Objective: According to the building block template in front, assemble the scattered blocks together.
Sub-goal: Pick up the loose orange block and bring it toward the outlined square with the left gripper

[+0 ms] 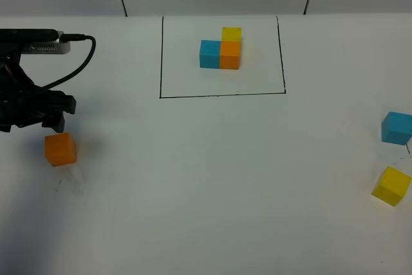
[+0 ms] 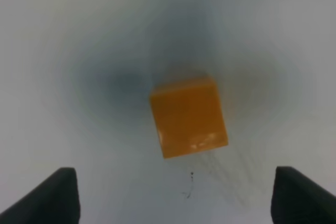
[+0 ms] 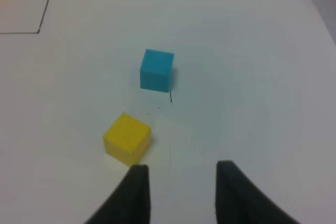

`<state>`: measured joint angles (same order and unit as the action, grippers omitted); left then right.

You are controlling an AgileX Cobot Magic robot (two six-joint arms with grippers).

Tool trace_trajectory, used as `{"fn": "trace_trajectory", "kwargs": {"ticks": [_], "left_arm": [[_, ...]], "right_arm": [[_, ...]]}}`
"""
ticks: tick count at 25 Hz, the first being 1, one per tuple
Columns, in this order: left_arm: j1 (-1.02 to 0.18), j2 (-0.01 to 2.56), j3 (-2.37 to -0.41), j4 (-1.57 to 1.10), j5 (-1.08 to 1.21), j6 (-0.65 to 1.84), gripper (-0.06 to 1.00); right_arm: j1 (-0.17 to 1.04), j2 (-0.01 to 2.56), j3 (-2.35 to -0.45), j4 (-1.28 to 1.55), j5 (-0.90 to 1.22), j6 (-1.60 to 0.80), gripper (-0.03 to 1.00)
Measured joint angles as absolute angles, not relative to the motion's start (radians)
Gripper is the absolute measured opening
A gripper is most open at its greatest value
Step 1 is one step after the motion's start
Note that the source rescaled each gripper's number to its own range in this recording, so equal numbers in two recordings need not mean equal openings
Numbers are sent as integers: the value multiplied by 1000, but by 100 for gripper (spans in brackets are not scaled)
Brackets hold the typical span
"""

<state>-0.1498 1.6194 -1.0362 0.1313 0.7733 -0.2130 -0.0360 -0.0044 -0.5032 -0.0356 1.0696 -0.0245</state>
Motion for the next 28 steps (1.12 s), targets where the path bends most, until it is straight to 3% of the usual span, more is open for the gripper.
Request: {"fn": "trace_trajectory", "kwargs": {"ticks": [24,28], "left_arm": [[-151,1888,-1034,93,590,-223,67],[-151,1907,-1034,93,580,-224,61]], "right_arm": [[-36,-4,-503,-36,1070,-25,0],[-36,-4,-503,-36,1070,-25,0]]}}
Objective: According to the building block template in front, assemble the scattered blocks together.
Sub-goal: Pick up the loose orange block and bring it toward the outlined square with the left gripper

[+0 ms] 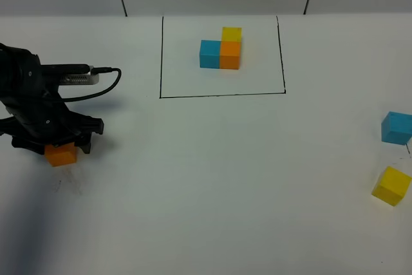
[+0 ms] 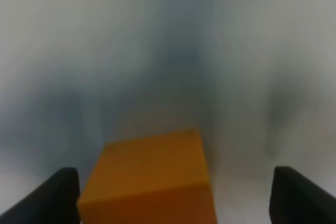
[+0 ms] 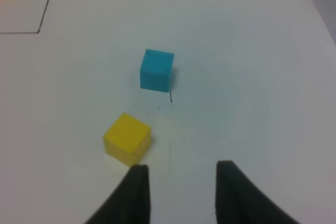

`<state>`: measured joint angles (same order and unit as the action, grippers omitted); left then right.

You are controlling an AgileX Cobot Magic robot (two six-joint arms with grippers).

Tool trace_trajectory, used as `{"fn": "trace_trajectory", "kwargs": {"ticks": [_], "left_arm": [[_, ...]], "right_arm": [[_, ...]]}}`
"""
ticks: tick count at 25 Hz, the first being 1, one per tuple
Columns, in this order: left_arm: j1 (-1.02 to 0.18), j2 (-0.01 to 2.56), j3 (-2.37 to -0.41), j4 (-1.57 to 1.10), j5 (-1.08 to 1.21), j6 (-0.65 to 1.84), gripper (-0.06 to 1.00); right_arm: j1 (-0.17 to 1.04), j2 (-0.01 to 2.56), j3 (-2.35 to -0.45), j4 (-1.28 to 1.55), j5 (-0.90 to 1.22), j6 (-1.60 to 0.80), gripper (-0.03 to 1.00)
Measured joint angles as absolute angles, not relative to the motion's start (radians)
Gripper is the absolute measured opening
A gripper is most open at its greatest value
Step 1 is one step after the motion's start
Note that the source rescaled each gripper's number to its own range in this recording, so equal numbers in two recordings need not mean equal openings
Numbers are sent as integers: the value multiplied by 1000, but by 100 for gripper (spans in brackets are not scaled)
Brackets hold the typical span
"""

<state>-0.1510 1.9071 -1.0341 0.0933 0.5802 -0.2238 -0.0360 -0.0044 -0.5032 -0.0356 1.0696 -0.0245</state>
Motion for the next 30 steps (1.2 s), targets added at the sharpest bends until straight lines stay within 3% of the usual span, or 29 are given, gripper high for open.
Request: {"fn": "trace_trajectory", "kwargs": {"ticks": [3,5,6,10,14,22,30], "left_arm": [[-151,1907,-1033,93,571,-224,40],[-151,1907,-1033,103,567,-224,5],[-151,1907,-1033,107,565,-224,0],[-153,1907,-1042,125,567,-173,0],[-201,1906,-1104,79,590,48,0],[-433,1906,-1250,-238,630,644,0],[-651,1945,-1400,-231,744,759,0]], "right_arm": [[-36,-4,-503,-36,1070,-25,0],[-36,-4,-503,-36,1070,-25,0],[-36,-4,-503,-36,1070,-25,0],[-36,-4,-503,-36,1070,-25,0],[-36,-4,-503,-36,1070,-25,0],[-36,-4,-503,-36,1070,-25,0],[-36,-4,-503,-36,1070,-25,0]]}}
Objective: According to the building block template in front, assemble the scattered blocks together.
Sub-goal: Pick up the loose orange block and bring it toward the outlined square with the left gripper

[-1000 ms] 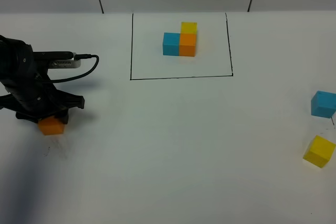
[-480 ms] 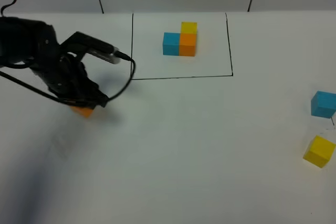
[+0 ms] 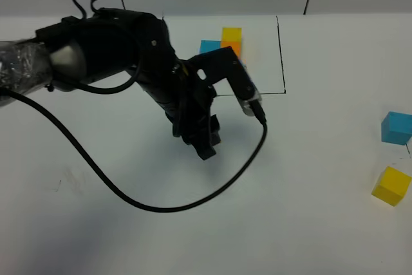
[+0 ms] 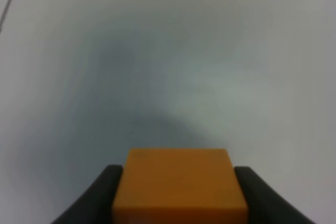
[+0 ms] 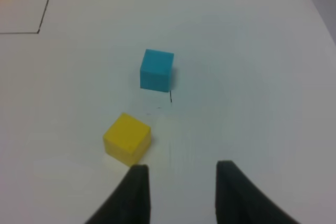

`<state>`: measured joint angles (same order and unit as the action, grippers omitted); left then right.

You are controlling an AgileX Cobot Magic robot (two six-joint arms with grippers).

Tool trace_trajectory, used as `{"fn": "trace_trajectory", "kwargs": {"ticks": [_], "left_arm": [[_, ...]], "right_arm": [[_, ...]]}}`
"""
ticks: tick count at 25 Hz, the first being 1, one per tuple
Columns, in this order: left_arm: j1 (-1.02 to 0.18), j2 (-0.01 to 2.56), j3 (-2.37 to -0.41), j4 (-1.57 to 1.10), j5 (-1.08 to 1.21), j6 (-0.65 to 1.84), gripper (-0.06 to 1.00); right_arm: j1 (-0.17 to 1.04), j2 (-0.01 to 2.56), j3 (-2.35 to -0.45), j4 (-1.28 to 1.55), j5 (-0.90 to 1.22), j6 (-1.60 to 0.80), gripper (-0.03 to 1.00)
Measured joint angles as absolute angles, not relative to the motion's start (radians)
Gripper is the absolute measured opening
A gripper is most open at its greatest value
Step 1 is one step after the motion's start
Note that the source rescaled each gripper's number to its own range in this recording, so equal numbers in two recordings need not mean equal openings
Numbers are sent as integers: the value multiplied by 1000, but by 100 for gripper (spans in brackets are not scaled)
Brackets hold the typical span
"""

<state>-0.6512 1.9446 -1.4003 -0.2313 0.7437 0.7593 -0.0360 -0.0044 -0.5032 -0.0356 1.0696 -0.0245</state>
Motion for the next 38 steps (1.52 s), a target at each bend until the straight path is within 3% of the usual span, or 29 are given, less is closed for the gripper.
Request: {"fn": "trace_trajectory", "kwargs": {"ticks": [11,26,38], "left_arm": [[-770,2087,-1582,-99,913,765,0],[-832,2208,-1587,-97,737,879,0],[-839,2241,-1590,-98,728,892,0]], "right_arm": [[-36,-4,-503,-36,1070,-25,0],[-36,-4,-503,-36,1070,-25,0],[-36,-4,-503,-36,1070,-25,0]]}}
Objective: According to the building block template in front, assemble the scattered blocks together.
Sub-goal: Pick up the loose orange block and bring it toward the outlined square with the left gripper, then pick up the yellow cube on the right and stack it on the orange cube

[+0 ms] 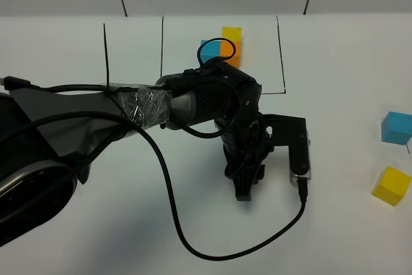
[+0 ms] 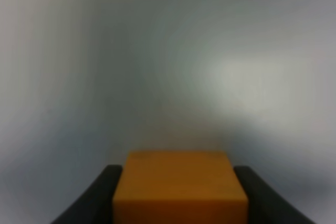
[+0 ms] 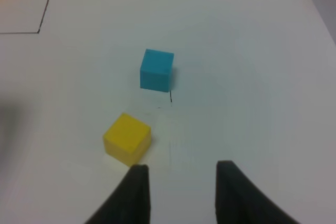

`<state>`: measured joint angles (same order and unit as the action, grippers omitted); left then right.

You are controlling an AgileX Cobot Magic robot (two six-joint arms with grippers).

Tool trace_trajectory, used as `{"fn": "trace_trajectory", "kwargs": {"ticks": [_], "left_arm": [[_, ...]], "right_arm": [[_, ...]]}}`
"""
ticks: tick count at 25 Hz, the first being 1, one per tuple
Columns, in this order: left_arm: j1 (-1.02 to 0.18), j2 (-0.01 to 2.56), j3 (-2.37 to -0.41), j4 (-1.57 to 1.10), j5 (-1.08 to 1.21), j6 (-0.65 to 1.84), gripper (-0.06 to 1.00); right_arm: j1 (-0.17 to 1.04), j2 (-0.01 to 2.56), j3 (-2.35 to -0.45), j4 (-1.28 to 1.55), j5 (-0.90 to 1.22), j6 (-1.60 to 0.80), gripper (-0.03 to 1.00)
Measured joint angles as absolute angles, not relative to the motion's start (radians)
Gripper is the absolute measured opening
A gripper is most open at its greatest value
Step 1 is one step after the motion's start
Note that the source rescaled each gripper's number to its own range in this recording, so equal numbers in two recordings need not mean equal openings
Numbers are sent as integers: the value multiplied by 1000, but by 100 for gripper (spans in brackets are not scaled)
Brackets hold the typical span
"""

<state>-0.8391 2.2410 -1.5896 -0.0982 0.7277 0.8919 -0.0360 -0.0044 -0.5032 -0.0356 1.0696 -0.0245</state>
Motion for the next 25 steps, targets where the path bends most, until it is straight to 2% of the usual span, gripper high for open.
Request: {"fn": "trace_trajectory", "kwargs": {"ticks": [2,4,5,9,10,11,13,17,25], "left_arm": [[-839,2241,-1590,-98,729,892,0],[-839,2242,-1596,-98,746,892,8],[-839,2243,-1608,-98,764,892,20],[-841,2240,-1702,-98,862,873,84],[-843,2235,-1733,-97,887,860,93],[-848,2225,-1759,-92,920,847,97],[-855,2194,-1821,-84,983,821,100],[-859,2100,-1920,-69,1147,733,96],[-859,1852,-1940,156,1193,607,73]], "right_arm": [[-36,-4,-503,-36,1070,-25,0],[-36,-4,-503,-36,1070,-25,0],[-36,-4,-503,-36,1070,-25,0],[-36,-4,-503,-36,1070,-25,0],[-36,-4,-503,-36,1070,-25,0],[-36,-4,-503,-36,1070,-25,0],[-36,-4,-503,-36,1070,-25,0],[-36,-4,-503,-36,1070,-25,0],[-36,-4,-503,-36,1070,-25,0]]}}
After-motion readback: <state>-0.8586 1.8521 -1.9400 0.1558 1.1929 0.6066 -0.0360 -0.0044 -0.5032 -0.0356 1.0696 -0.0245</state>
